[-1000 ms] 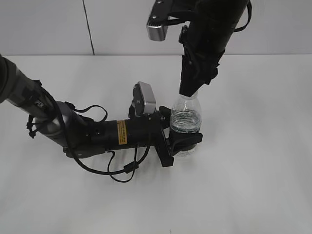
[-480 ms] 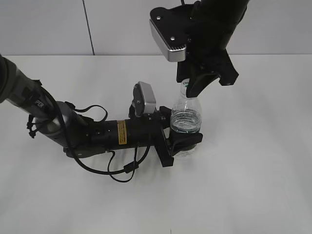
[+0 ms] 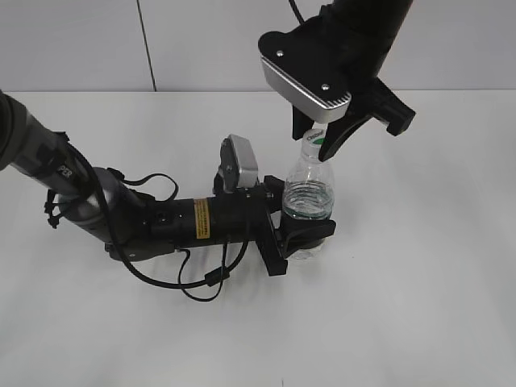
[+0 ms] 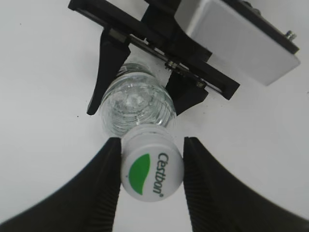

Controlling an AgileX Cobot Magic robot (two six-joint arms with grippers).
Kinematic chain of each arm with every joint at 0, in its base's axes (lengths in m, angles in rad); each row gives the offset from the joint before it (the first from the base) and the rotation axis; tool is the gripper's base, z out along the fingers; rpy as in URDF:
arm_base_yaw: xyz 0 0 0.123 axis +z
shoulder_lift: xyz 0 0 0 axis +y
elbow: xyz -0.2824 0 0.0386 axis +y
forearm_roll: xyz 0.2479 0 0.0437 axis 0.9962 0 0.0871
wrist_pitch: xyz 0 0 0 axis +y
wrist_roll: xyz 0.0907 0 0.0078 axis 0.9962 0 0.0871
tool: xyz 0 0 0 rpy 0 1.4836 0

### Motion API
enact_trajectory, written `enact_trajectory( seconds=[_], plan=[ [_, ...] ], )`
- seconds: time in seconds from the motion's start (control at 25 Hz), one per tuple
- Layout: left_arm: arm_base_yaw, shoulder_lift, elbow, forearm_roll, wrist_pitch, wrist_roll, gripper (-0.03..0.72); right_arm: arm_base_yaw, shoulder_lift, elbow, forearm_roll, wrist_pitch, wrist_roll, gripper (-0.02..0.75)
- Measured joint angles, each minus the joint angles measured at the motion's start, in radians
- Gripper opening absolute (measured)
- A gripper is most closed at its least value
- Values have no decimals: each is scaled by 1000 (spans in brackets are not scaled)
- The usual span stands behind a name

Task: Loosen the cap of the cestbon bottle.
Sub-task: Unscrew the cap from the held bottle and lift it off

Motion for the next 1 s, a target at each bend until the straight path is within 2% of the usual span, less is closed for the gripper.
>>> enact_trajectory(
  seconds=[0.36, 0.64, 0.76, 1.0],
  plan=[
    [0, 0, 0, 0, -2, -4, 405, 13, -1, 0, -26, 0, -192, 301],
    [0, 0, 0, 0, -2, -5, 405, 46, -3, 0, -93, -2, -238, 301],
    [0, 0, 0, 0, -2, -5, 405, 46, -3, 0, -93, -2, -196, 301],
    [0, 0, 0, 2, -3, -5, 405, 46, -3, 0, -92, -2, 26, 301]
  ],
)
